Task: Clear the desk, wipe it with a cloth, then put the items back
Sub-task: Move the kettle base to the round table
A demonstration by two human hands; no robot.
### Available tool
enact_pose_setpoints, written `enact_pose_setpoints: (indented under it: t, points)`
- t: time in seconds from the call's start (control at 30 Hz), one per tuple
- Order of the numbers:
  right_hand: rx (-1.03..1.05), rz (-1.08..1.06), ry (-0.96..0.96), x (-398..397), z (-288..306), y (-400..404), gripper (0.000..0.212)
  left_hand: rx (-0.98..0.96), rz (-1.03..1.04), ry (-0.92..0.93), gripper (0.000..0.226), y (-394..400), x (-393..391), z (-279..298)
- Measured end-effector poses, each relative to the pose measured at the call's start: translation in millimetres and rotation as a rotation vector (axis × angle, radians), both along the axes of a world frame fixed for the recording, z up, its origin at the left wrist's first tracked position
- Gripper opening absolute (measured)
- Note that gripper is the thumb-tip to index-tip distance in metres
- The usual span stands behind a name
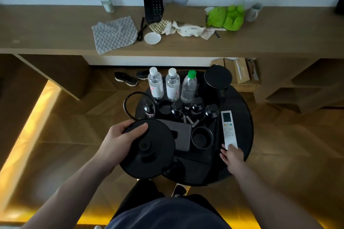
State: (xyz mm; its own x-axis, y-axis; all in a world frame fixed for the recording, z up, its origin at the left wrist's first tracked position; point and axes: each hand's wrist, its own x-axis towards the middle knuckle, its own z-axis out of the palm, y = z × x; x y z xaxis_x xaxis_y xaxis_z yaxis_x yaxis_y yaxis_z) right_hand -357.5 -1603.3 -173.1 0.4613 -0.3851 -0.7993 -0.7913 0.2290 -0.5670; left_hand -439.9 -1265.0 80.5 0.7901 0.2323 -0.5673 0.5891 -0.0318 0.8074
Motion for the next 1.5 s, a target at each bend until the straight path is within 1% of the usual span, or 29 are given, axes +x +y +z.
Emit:
enact_pose_setpoints:
  t: [0.13, 0.27, 0.33, 0.4, 0.47, 0.53, 0.67, 0.7, 0.73, 0.77, 0.83, 0.9, 0.93, 1.03, 1.07, 1.1, 1.2, 1.23, 1.37, 1.5]
  points:
    - [-0.092, 0.177, 0.079, 2, -9, -3, 0.050, -0.016, -0.023, 0.009, 0.025, -15, -2, 0]
    - [-0.144, 0.337, 0.055, -2, -5, -7, 0.066, -0.042, -0.047, 0.006, 0.026, -29, -3, -1]
    - [-0.153, 0.369, 0.033, -8, 0, -10, 0.075, -0.046, -0.070, 0.003, 0.024, -35, -3, -3]
    - [-0.155, 0.324, 0.006, -17, 7, -10, 0.075, -0.049, -0.105, 0.005, 0.024, -40, -3, -4]
    - [-0.143, 0.274, -0.053, -32, 18, -7, 0.069, -0.063, -0.147, 0.007, 0.025, -46, -4, -6]
    - [-0.102, 0.279, -0.133, -52, 37, 2, 0.058, -0.090, -0.178, 0.016, 0.027, -52, -3, -8]
    - [0.099, 0.467, -0.237, -92, 93, 30, 0.034, -0.203, -0.230, 0.053, 0.032, -64, -1, -14]
    - [0.145, 0.467, -0.237, -95, 108, 36, 0.027, -0.231, -0.236, 0.062, 0.032, -67, 0, -15]
    - [0.192, 0.453, -0.230, -95, 125, 42, 0.024, -0.263, -0.232, 0.068, 0.032, -72, 2, -17]
    - [0.265, 0.424, -0.235, -94, 140, 46, 0.032, -0.294, -0.214, 0.078, 0.031, -76, 5, -20]
    - [0.478, 0.331, -0.291, -94, 166, 48, 0.054, -0.350, -0.175, 0.096, 0.027, -85, 11, -25]
    - [0.599, 0.262, -0.353, -97, 187, 49, 0.069, -0.378, -0.162, 0.090, 0.024, -93, 16, -32]
    - [0.575, 0.248, -0.359, -99, 190, 49, 0.077, -0.364, -0.171, 0.081, 0.023, -97, 17, -36]
    - [0.450, 0.300, -0.358, -110, 193, 52, 0.104, -0.291, -0.253, 0.036, 0.026, -107, 18, -43]
    - [0.410, 0.300, -0.368, -114, 190, 52, 0.105, -0.277, -0.286, 0.014, 0.027, -109, 17, -44]
    - [0.382, 0.279, -0.384, -118, 187, 52, 0.100, -0.263, -0.316, -0.008, 0.028, -111, 15, -44]
    - [0.443, 0.178, -0.429, -127, 185, 58, 0.057, -0.233, -0.382, -0.059, 0.026, -115, 13, -43]
    - [0.461, 0.147, -0.438, -130, 187, 61, 0.051, -0.227, -0.398, -0.065, 0.027, -117, 13, -44]
    - [0.550, 0.080, -0.456, -139, 189, 65, 0.044, -0.269, -0.437, -0.025, 0.028, -118, 15, -50]
    - [0.547, 0.060, -0.405, -139, 186, 55, 0.044, -0.276, -0.525, -0.002, 0.037, -118, 25, -57]
